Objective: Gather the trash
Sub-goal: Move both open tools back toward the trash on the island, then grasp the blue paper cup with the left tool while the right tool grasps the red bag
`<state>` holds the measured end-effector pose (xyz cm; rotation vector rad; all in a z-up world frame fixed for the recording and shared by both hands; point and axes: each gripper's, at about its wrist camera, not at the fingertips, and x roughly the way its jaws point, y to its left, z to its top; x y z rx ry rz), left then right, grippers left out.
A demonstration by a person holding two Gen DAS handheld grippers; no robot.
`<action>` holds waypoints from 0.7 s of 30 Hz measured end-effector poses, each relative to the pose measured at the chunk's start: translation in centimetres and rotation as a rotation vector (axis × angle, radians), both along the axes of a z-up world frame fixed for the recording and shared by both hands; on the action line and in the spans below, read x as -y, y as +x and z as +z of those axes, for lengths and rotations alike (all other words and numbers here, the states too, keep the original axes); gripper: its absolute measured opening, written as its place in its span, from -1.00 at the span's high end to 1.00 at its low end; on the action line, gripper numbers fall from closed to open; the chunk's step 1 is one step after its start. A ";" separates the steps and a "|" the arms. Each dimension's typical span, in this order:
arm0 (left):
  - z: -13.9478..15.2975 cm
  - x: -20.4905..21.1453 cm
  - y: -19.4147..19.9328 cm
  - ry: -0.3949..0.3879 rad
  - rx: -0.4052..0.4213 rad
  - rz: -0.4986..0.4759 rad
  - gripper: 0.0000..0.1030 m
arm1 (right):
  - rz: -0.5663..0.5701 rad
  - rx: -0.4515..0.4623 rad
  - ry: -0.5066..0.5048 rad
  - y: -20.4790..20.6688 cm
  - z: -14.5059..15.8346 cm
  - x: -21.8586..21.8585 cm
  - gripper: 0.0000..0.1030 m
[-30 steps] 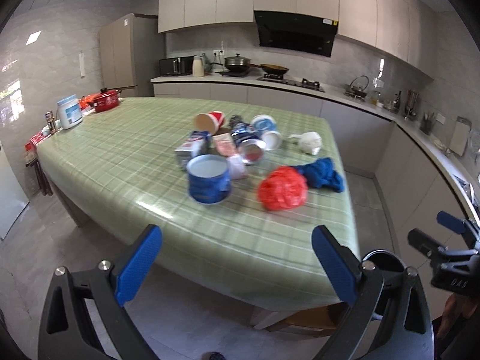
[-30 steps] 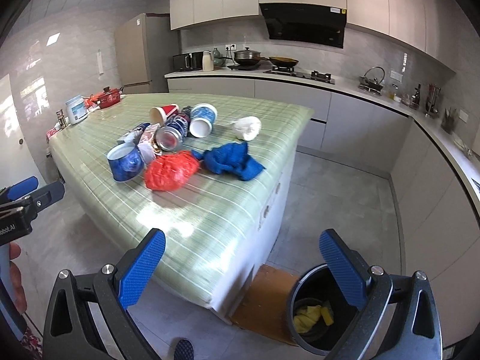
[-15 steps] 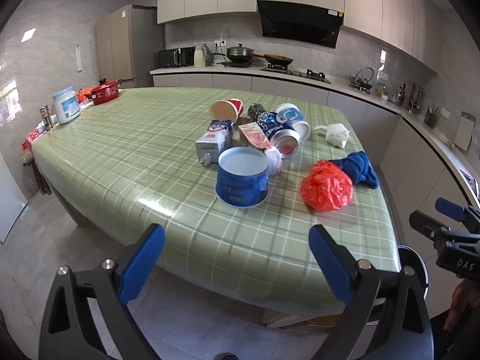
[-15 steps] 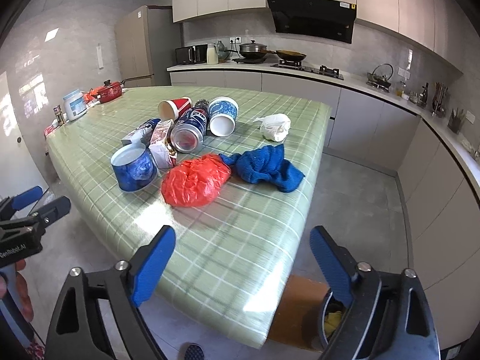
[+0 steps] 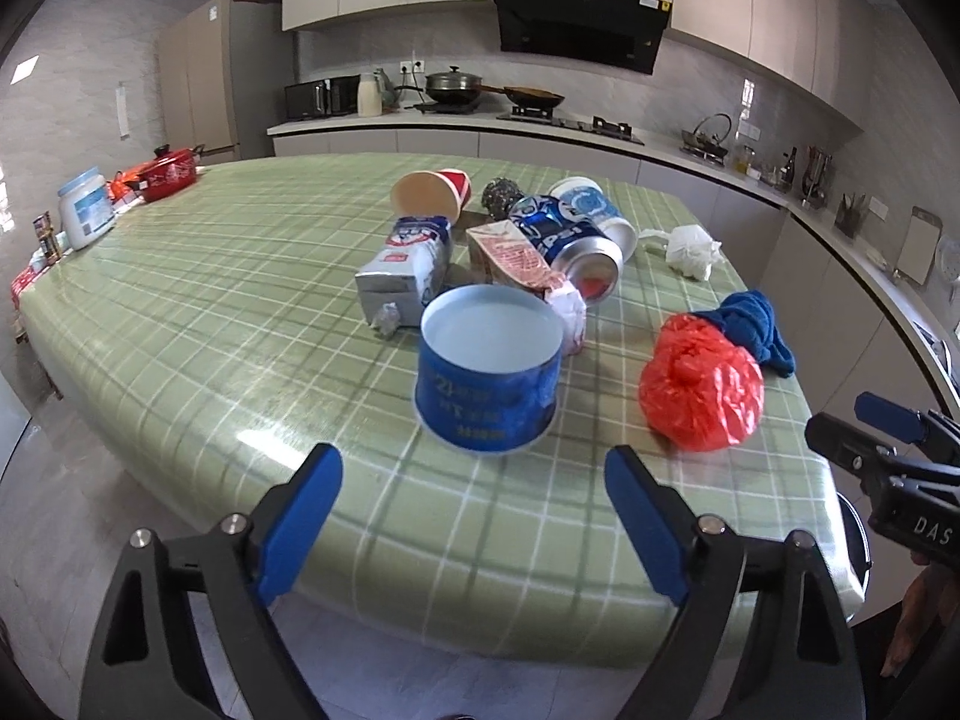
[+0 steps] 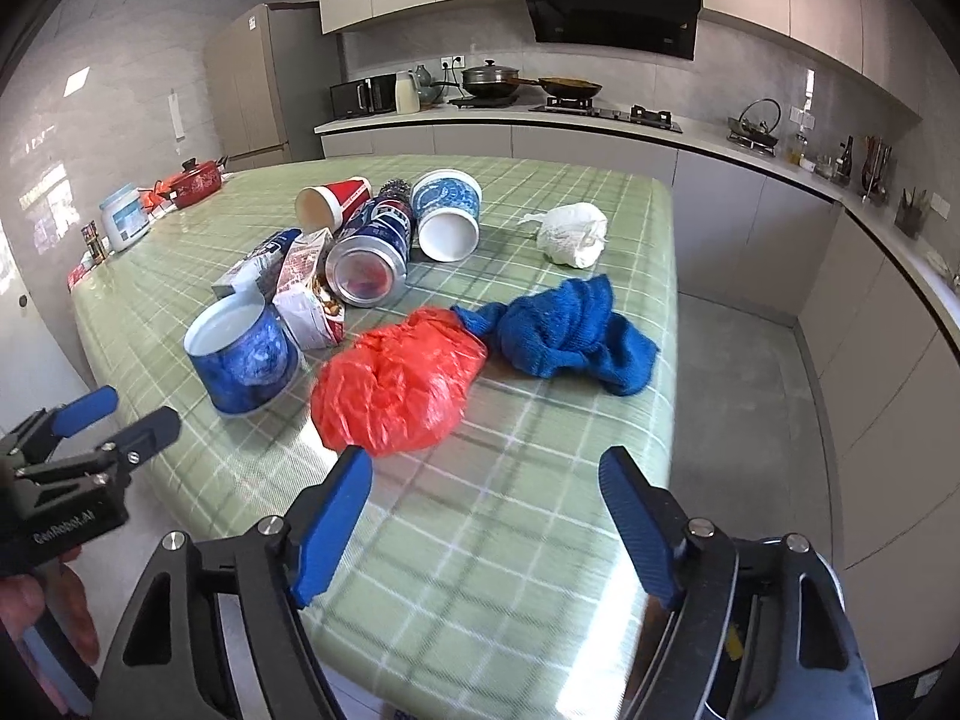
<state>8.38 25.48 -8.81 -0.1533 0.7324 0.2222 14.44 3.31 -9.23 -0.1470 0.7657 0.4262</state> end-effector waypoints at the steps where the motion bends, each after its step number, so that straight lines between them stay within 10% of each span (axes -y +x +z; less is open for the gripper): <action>1: -0.1 -0.1 0.3 0.000 0.001 -0.002 -0.73 | 0.002 -0.003 0.005 0.2 -0.1 -0.3 -0.53; 21: -1.8 -2.9 6.3 -0.070 -0.034 -0.037 -0.52 | 0.049 -0.099 0.113 6.3 -2.6 -4.9 -0.28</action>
